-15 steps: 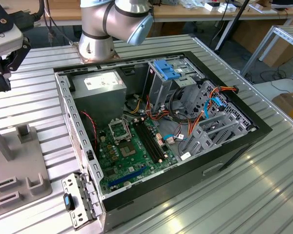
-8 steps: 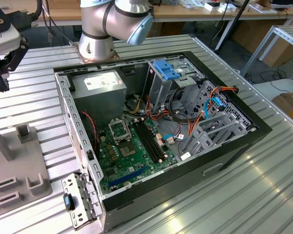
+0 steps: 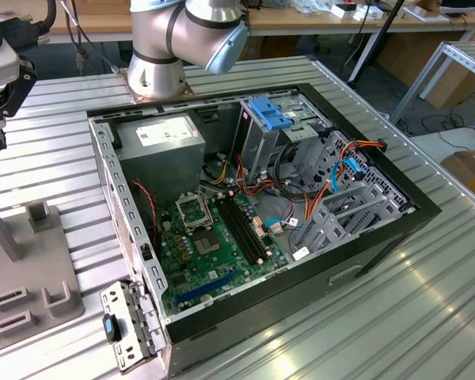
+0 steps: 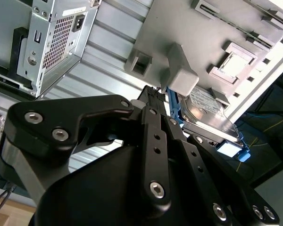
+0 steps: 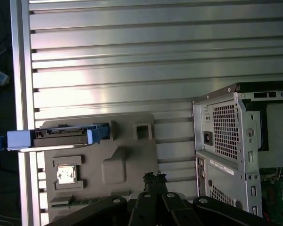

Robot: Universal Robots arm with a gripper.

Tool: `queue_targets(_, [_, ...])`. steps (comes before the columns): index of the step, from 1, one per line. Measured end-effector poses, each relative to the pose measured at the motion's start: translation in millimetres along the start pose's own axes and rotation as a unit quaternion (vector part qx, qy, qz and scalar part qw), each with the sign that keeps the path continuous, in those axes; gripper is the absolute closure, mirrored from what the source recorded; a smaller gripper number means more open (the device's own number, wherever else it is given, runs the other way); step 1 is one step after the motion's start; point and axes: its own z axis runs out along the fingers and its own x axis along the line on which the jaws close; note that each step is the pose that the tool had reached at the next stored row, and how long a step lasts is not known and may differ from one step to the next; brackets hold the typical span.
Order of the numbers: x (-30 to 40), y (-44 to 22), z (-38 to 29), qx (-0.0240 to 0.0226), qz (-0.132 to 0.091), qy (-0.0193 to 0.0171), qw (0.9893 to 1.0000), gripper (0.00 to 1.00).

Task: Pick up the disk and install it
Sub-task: 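Reach for the disk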

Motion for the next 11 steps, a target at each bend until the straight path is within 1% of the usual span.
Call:
queue_targets(9, [0.1, 0.0, 0.0, 0.0, 0.0, 0.0, 1.0, 0.89])
queue_targets(11, [1.8, -0.1, -0.1, 0.0, 0.0, 0.0, 1.0, 0.89])
